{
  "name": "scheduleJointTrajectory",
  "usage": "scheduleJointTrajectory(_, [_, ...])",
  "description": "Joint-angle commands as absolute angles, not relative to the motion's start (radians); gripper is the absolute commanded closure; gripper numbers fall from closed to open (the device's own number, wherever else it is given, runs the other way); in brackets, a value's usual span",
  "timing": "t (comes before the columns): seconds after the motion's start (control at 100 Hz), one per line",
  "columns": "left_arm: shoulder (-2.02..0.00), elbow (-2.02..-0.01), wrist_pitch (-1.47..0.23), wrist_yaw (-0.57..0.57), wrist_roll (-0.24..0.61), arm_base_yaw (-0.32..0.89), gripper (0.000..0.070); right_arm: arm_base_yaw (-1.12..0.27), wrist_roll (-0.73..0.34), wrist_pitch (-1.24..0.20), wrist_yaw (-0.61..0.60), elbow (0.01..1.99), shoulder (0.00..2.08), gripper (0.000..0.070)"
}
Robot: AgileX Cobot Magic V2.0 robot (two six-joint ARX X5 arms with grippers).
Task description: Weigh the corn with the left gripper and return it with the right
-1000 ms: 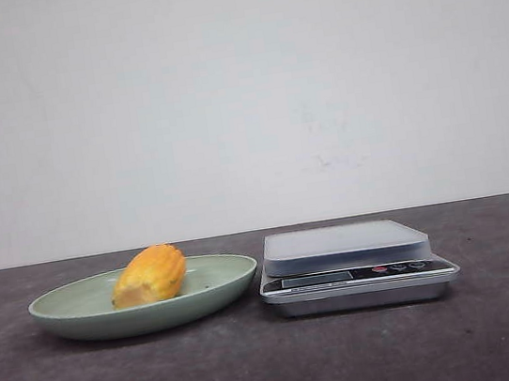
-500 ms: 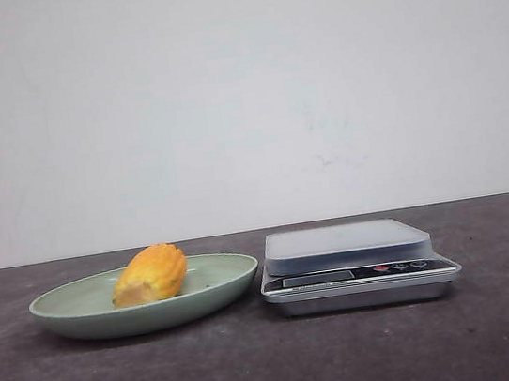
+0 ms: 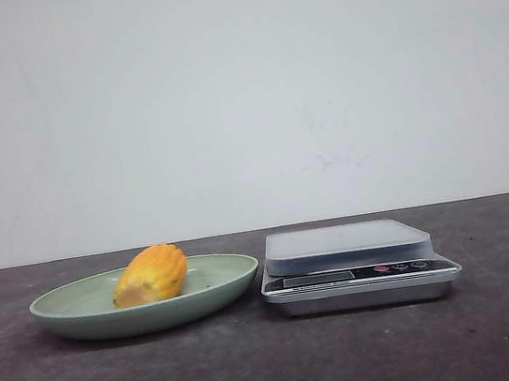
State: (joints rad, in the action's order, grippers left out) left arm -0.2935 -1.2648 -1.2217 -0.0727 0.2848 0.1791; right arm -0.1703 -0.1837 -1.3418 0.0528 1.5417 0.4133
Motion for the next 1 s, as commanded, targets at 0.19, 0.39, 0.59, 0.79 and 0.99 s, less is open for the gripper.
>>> scheduleJointTrajectory(0.19, [-0.300, -1.272, -1.201, -0.080, 0.292, 0.176, 0.0688, -0.173, -0.179, -1.358, 0.053, 1.559, 0.421, 0.0692])
scheduleJointTrajectory(0.39, [-0.251, -1.014, -0.874, -0.077, 0.247, 0.110, 0.0688, -0.174, -0.179, -1.357, 0.053, 1.559, 0.421, 0.0692])
scheduleJointTrajectory(0.59, [-0.137, -0.598, -0.456, -0.019, 0.217, 0.027, 0.0688, -0.174, -0.179, -1.352, 0.053, 1.560, 0.421, 0.0692])
scheduleJointTrajectory(0.79, [-0.073, -0.258, -0.131, -0.018, 0.163, 0.012, 0.0688, -0.174, -0.179, -1.326, 0.053, 1.560, 0.421, 0.0692])
scheduleJointTrajectory(0.99, [-0.019, -0.088, -0.074, -0.018, 0.161, 0.012, 0.0688, -0.174, -0.179, -1.324, 0.053, 1.560, 0.421, 0.0692])
